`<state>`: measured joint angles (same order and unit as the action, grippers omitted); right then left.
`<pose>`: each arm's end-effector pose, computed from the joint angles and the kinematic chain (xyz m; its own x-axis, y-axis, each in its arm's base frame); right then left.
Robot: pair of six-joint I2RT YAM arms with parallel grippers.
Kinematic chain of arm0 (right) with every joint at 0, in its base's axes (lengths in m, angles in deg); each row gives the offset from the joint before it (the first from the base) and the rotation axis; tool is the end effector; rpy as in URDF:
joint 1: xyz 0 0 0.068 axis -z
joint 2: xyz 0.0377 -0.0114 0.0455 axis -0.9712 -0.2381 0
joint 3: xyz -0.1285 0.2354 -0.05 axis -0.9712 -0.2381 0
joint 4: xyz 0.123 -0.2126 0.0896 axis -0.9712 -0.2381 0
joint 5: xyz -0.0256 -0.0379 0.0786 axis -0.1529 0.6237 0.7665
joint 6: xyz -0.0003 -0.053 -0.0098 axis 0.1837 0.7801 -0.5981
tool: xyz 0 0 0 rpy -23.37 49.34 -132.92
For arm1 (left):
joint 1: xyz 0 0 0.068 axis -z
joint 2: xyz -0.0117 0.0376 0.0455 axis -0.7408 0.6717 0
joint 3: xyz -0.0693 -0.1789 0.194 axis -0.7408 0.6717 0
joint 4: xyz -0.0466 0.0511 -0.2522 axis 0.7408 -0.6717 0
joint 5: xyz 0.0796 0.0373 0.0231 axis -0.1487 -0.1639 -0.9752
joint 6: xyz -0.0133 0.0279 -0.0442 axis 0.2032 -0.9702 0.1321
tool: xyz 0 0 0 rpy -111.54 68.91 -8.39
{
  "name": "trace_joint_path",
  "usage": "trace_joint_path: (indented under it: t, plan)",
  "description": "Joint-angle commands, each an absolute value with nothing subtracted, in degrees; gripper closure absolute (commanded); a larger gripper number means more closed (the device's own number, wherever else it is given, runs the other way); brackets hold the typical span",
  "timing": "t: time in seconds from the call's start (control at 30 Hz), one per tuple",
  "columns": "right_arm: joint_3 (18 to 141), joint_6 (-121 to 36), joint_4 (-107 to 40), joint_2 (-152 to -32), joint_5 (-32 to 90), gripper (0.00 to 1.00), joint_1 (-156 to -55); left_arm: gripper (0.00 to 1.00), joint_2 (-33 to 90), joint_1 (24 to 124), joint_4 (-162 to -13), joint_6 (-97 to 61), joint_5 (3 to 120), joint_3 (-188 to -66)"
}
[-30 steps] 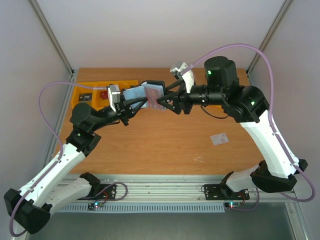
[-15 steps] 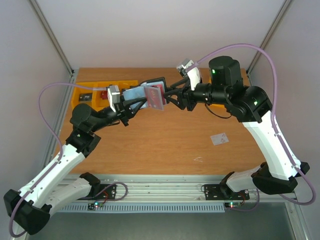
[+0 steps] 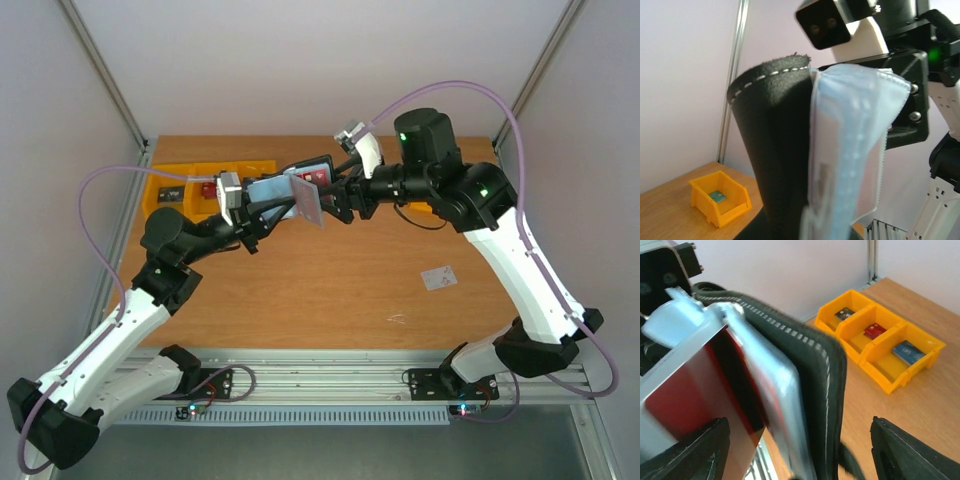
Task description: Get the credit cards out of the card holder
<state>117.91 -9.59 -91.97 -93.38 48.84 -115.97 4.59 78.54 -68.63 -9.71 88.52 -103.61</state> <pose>0.1865 0.1766 0.5059 0.0709 -0.4503 -0.8901 -0.9481 0.2470 -0.2005 0.1643 -0.1215 0.3984 -0.0656 -0.2915 -0.9543 0.9246 0.3418 -0.1680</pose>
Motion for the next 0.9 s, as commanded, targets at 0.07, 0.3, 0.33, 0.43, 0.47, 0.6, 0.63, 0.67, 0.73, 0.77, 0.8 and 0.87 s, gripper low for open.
trace_joint_path:
  t: [0.07,0.3,0.33,0.43,0.47,0.6,0.63,0.67,0.73,0.77,0.8,0.87]
  plan:
    - [118.94,-12.23,-87.13,-96.16,54.47,0.23,-116.01,1.0,3.94,79.61,-63.83,-11.2,90.33,-103.36]
    - [117.19,-13.43,-86.52,-97.11,53.71,0.89,-115.99,0.99,3.74,79.7,-65.94,-10.14,86.05,-103.0]
    - [116.83,-13.87,-86.73,-96.86,52.6,0.97,-116.03,0.88,3.84,79.7,-66.74,-9.69,83.57,-102.91]
    - [116.76,-15.4,-88.55,-96.62,47.4,0.99,-115.97,0.46,4.09,79.69,-70.13,-9.14,75.65,-102.12]
    - [116.99,-16.13,-89.6,-96.68,44.78,0.99,-116.0,0.37,4.11,79.7,-71.03,-9.88,73.78,-101.66]
    - [120.22,-21.34,-98.51,-99.03,22.32,0.99,-116.52,0.21,3.95,79.61,-73.56,-15.02,67.75,-99.73]
    - [121.67,-22.27,-101.77,-100.49,14.79,0.99,-117.25,0.2,4.05,79.61,-74.07,-15.98,67.0,-99.58]
    - [124.11,-22.85,-105.06,-102.24,8.36,0.99,-118.34,0.2,4.12,79.62,-74.4,-16.69,66.85,-99.43]
    - [128.44,-23.8,-111.48,-106.3,-2.63,0.99,-120.43,0.2,4.27,79.62,-74.56,-17.81,67.99,-99.09]
    - [130.99,-23.97,-114.41,-109.23,-5.74,0.99,-121.43,0.2,4.37,79.61,-74.63,-18.0,68.59,-98.92]
    - [133.33,-24.04,-116.75,-111.27,-8.09,0.99,-122.27,0.2,4.45,79.65,-74.74,-18.02,69.02,-98.85]
    - [137.15,-23.92,-119.36,-114.1,-9.86,0.99,-123.64,0.2,4.78,79.68,-74.85,-17.68,69.98,-98.61]
